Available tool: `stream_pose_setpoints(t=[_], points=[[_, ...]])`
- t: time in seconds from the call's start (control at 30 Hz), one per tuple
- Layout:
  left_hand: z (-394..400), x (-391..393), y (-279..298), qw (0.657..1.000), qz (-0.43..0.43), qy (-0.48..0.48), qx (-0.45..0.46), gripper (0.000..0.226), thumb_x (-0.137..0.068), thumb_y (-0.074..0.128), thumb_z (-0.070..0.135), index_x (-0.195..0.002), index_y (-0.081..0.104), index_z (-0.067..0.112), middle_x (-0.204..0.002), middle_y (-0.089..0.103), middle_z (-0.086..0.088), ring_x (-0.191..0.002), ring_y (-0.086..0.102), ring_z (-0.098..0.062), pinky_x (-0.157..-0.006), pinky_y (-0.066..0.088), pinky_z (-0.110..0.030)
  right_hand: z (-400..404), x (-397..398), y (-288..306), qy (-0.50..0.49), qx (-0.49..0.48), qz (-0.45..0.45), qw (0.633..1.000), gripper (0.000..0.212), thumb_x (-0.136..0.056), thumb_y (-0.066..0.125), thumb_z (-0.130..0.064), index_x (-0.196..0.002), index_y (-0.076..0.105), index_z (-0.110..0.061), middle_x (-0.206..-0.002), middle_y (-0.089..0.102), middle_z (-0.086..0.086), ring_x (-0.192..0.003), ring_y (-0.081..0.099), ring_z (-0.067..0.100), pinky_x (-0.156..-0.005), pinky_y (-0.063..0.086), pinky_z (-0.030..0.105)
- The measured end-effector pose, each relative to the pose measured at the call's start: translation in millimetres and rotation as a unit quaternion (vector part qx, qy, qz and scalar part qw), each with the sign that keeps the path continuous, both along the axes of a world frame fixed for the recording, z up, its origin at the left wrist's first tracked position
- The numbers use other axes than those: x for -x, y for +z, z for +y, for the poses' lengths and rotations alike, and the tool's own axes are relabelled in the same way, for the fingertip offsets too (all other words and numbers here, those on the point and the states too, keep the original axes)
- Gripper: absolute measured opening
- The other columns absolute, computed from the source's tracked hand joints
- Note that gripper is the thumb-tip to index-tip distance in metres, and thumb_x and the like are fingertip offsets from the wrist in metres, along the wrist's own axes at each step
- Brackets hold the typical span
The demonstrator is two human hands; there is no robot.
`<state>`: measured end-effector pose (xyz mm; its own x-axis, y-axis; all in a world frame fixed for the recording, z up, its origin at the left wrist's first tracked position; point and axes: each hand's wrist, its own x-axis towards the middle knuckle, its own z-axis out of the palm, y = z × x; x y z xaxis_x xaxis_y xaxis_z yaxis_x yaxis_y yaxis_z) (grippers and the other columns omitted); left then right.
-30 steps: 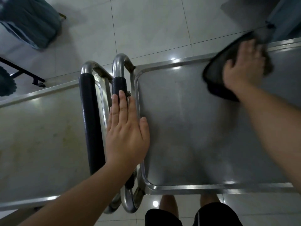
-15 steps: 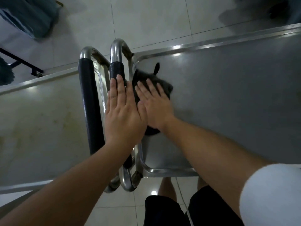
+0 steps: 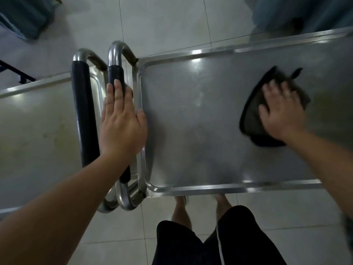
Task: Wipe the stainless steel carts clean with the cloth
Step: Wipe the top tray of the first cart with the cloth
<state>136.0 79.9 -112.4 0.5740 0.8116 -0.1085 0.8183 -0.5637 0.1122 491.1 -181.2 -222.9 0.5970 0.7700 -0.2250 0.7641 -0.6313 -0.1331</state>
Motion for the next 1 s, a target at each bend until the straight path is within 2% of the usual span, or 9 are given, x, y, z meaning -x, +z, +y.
stream_pose_setpoints(t=[0.1, 0.17, 0.33, 0.43, 0.5, 0.63, 0.77, 0.83, 1.0], points=[[-1.2, -2.2, 3.0, 1.0, 0.009, 0.005, -0.007, 0.068, -0.112, 0.017, 0.048, -0.17, 0.01, 0.013, -0.179, -0.009, -0.002, -0.162, -0.018, -0.012, -0.132, -0.002, -0.042, 39.2, -6.7, 0.2, -0.154, 0.019, 0.013, 0.988, 0.075, -0.1, 0.019, -0.052, -0.167, 0.018, -0.018, -0.176, 0.01, 0.002, -0.161, 0.008, 0.033, -0.128, 0.01, 0.057], [-2.5, -3.7, 4.6, 1.0, 0.013, 0.006, -0.013, 0.068, -0.113, 0.017, 0.047, -0.17, 0.011, 0.012, -0.179, -0.008, -0.002, -0.163, -0.018, -0.012, -0.133, -0.002, -0.041, 60.6, 38.9, -1.1, -0.175, 0.0, 0.006, 0.984, 0.075, -0.101, 0.021, -0.05, -0.167, 0.019, -0.016, -0.176, 0.009, 0.002, -0.161, 0.007, 0.033, -0.129, 0.009, 0.057], [-6.0, -5.1, 7.9, 0.999, 0.021, 0.017, -0.026, 0.069, -0.111, 0.016, 0.049, -0.171, 0.011, 0.014, -0.179, -0.009, -0.001, -0.163, -0.016, -0.012, -0.129, -0.001, -0.041, 70.2, 214.6, -1.0, 0.049, -0.055, 0.048, 0.996, 0.071, -0.104, 0.034, -0.046, -0.167, 0.022, -0.015, -0.175, 0.015, 0.005, -0.161, 0.009, 0.033, -0.129, 0.008, 0.055], [-8.5, -6.0, 9.4, 0.999, 0.04, 0.009, -0.036, 0.07, -0.111, 0.015, 0.05, -0.17, 0.011, 0.013, -0.179, -0.007, -0.005, -0.164, -0.012, -0.018, -0.131, 0.005, -0.046, 60.4, 304.9, -0.1, 0.213, -0.051, 0.108, 0.97, 0.07, -0.106, 0.036, -0.045, -0.167, 0.019, -0.018, -0.176, 0.007, 0.001, -0.162, -0.003, 0.028, -0.129, 0.004, 0.054], [-10.0, -7.2, 10.1, 0.998, 0.047, 0.006, -0.042, 0.069, -0.112, 0.016, 0.049, -0.17, 0.011, 0.013, -0.179, -0.007, -0.006, -0.164, -0.011, -0.02, -0.131, 0.005, -0.047, 56.1, 329.8, 0.9, 0.272, -0.039, 0.124, 0.954, 0.069, -0.107, 0.033, -0.045, -0.168, 0.014, -0.019, -0.176, 0.001, -0.001, -0.162, -0.01, 0.025, -0.129, 0.002, 0.052], [-9.8, -7.4, 9.8, 0.998, 0.046, 0.005, -0.046, 0.068, -0.112, 0.018, 0.048, -0.17, 0.011, 0.014, -0.179, -0.007, -0.005, -0.164, -0.012, -0.019, -0.13, 0.001, -0.045, 36.0, 299.7, -0.6, 0.317, -0.039, 0.117, 0.94, 0.069, -0.106, 0.034, -0.047, -0.168, 0.014, -0.025, -0.176, 0.003, -0.006, -0.162, -0.01, 0.019, -0.13, -0.002, 0.047], [-11.1, -7.4, 12.8, 0.999, 0.037, 0.002, -0.039, 0.069, -0.112, 0.017, 0.049, -0.171, 0.009, 0.014, -0.179, -0.009, -0.003, -0.164, -0.014, -0.016, -0.132, 0.0, -0.043, -37.8, 212.7, -4.4, 0.256, -0.064, 0.072, 0.962, 0.07, -0.097, 0.05, -0.045, -0.164, 0.034, -0.03, -0.172, 0.023, -0.01, -0.161, 0.012, 0.017, -0.129, 0.018, 0.05], [-11.4, -8.1, 13.6, 0.999, 0.032, 0.003, -0.036, 0.069, -0.112, 0.016, 0.05, -0.171, 0.007, 0.015, -0.179, -0.009, -0.002, -0.163, -0.015, -0.015, -0.132, -0.001, -0.043, -86.8, 156.7, -4.9, 0.227, -0.049, 0.041, 0.972, 0.071, -0.095, 0.051, -0.044, -0.163, 0.036, -0.029, -0.171, 0.028, -0.007, -0.16, 0.018, 0.02, -0.126, 0.025, 0.054], [-8.6, -5.3, 7.9, 0.998, 0.034, -0.008, -0.043, 0.072, -0.111, 0.01, 0.056, -0.171, 0.003, 0.017, -0.179, -0.01, 0.0, -0.163, -0.017, -0.013, -0.133, -0.001, -0.042, -174.0, 49.9, -1.1, 0.133, 0.03, -0.003, 0.991, 0.072, -0.099, 0.038, -0.046, -0.166, 0.014, -0.034, -0.171, 0.03, 0.001, -0.158, 0.026, 0.028, -0.125, 0.024, 0.056]])
